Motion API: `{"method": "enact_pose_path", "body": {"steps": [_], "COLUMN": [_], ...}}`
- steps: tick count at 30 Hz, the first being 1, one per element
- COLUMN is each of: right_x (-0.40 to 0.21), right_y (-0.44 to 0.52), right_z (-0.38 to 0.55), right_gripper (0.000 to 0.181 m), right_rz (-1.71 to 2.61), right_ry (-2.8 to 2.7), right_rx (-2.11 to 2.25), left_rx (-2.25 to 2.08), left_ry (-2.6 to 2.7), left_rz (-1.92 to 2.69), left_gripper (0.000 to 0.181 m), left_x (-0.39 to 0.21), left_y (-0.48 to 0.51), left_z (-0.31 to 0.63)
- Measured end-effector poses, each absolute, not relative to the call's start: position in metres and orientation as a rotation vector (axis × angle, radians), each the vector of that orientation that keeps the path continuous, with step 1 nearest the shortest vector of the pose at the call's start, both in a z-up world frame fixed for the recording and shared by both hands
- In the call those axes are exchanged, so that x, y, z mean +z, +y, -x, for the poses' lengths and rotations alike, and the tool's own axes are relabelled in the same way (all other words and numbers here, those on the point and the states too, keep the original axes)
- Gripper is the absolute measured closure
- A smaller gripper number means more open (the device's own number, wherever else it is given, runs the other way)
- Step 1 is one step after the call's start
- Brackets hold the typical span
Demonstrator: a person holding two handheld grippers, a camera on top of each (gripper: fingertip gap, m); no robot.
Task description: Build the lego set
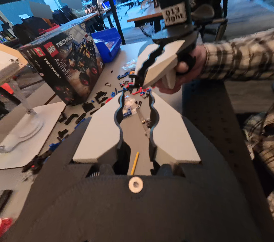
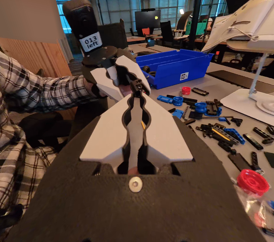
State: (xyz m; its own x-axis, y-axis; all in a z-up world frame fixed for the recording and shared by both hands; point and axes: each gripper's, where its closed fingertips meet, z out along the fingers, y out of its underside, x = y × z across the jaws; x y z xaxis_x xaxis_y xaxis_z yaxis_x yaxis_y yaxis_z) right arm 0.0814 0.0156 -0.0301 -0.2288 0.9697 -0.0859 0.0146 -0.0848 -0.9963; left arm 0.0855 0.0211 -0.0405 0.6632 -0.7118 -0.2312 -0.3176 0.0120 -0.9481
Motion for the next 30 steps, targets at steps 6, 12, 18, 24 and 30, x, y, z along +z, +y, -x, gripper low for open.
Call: {"method": "enact_pose_path", "body": {"steps": [6, 12, 18, 24, 30], "right_x": [-0.026, -0.029, -0.03, -0.031, -0.034], "right_y": [0.014, 0.014, 0.012, 0.011, 0.014], "right_z": [-0.078, -0.08, -0.085, -0.086, -0.085], "right_gripper": [0.174, 0.174, 0.175, 0.175, 0.174], "right_rz": [1.113, 1.108, 1.188, 1.196, 1.161], "right_ry": [-1.318, -1.316, -1.291, -1.282, -1.291], "right_rx": [1.445, 1.454, 1.728, 1.774, 1.664], "left_rx": [-0.539, -0.55, -0.252, -0.279, -0.277], "left_ry": [0.801, 0.766, 0.956, 0.97, 0.961], "left_rz": [1.559, 1.531, 1.48, 1.47, 1.492], "left_gripper": [0.171, 0.161, 0.152, 0.162, 0.163], "left_x": [-0.035, -0.03, -0.036, -0.035, -0.038], "left_y": [0.017, 0.019, 0.017, 0.017, 0.019], "left_z": [-0.089, -0.084, -0.086, -0.092, -0.089]}}
